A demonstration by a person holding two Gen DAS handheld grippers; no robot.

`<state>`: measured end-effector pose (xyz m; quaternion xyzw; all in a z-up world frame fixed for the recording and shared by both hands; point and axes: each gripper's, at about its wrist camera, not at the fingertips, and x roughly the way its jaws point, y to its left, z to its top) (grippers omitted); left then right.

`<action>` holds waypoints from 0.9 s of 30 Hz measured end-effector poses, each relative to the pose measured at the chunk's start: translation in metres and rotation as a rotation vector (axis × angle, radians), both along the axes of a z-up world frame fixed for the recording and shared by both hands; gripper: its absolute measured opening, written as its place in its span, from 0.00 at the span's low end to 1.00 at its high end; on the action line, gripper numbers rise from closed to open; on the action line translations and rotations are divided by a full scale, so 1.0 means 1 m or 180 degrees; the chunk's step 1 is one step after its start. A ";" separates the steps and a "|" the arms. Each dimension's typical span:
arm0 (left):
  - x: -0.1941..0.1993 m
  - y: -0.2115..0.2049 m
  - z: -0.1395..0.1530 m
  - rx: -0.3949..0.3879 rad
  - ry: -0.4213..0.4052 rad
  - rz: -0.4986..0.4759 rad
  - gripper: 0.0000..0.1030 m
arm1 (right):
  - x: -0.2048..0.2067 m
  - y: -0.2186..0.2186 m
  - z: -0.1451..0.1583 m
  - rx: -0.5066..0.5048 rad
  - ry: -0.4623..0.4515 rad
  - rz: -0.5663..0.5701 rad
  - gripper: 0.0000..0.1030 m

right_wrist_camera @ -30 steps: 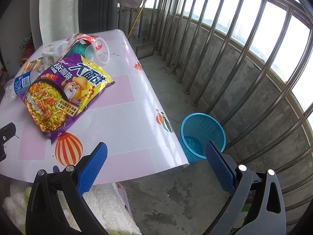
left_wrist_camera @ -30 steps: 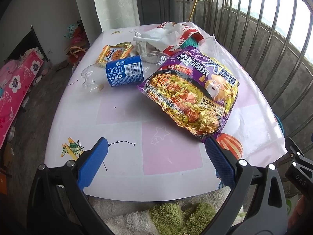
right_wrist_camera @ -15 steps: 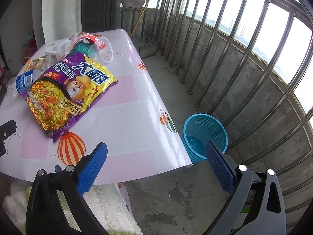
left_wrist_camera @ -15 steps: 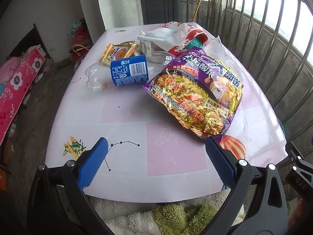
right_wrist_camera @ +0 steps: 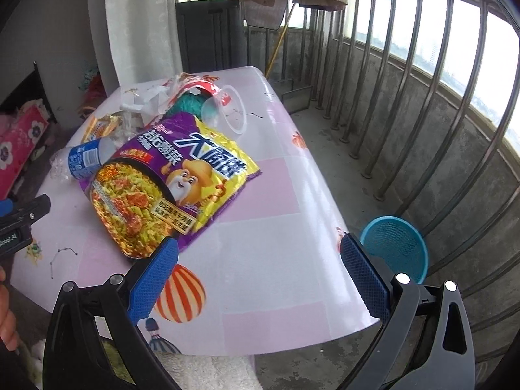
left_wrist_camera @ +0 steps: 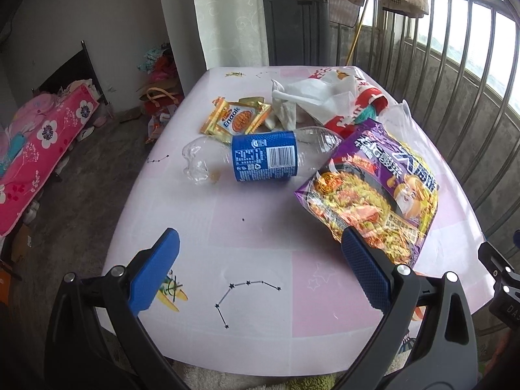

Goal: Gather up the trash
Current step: 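Grasp the purple noodle bag with the right tool while the left tool approaches the Pepsi bottle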

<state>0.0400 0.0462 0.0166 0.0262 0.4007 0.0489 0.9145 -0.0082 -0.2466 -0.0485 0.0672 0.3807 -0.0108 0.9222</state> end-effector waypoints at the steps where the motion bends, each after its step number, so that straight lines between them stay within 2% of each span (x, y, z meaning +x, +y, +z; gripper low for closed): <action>1: 0.003 0.003 0.002 -0.0015 -0.0036 -0.0022 0.93 | 0.005 -0.002 -0.001 0.0177 -0.0003 0.0063 0.94; 4: 0.015 0.006 0.005 -0.0030 -0.0134 -0.0150 0.93 | 0.020 -0.003 -0.006 0.0612 0.0069 0.0160 0.94; 7: 0.029 0.006 0.002 -0.0152 -0.0217 -0.0451 0.93 | 0.033 -0.008 -0.016 0.1034 0.0231 0.0227 0.94; 9: 0.035 0.007 -0.001 -0.0312 -0.0302 -0.0599 0.93 | 0.041 -0.011 -0.024 0.1284 0.0339 0.0259 0.88; 10: 0.038 0.008 -0.002 -0.0417 -0.0359 -0.0671 0.93 | 0.044 -0.013 -0.028 0.1361 0.0397 0.0264 0.82; 12: 0.043 0.008 -0.004 -0.0563 -0.0442 -0.0793 0.93 | 0.051 -0.015 -0.039 0.1476 0.0507 0.0256 0.75; 17: 0.061 -0.002 -0.014 -0.0520 -0.0459 -0.0930 0.93 | 0.069 -0.019 -0.060 0.1712 0.0735 0.0219 0.62; 21: 0.076 -0.011 -0.028 -0.0515 -0.0283 -0.0979 0.93 | 0.081 -0.021 -0.072 0.1749 0.0837 0.0169 0.54; 23: 0.082 -0.016 -0.036 -0.0475 -0.0217 -0.1001 0.86 | 0.085 -0.021 -0.074 0.1757 0.0832 0.0161 0.49; 24: 0.084 -0.018 -0.040 -0.0453 -0.0173 -0.1018 0.74 | 0.086 -0.021 -0.074 0.1760 0.0836 0.0155 0.47; 25: 0.087 -0.020 -0.045 -0.0425 -0.0110 -0.1030 0.66 | 0.087 -0.022 -0.075 0.1771 0.0833 0.0152 0.45; 26: 0.089 -0.022 -0.050 -0.0413 -0.0049 -0.1030 0.63 | 0.088 -0.022 -0.076 0.1784 0.0833 0.0150 0.41; 27: 0.092 -0.023 -0.054 -0.0412 0.0009 -0.1027 0.54 | 0.089 -0.023 -0.077 0.1804 0.0836 0.0145 0.40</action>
